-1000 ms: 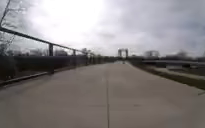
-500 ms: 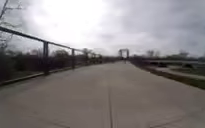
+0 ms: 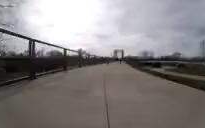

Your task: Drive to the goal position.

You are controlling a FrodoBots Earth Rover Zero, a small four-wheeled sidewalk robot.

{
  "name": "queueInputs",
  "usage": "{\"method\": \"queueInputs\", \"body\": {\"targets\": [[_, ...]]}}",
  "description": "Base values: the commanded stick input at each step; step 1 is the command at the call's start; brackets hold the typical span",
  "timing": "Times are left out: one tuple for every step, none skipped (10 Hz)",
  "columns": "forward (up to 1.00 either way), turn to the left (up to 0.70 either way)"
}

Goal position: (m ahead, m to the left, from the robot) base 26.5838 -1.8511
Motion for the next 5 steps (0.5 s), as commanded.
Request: {"method": "queueInputs", "body": {"targets": [[1.00,0.00],[1.00,-0.03],[1.00,-0.11],[1.00,-0.29],[1.00,-0.25]]}}
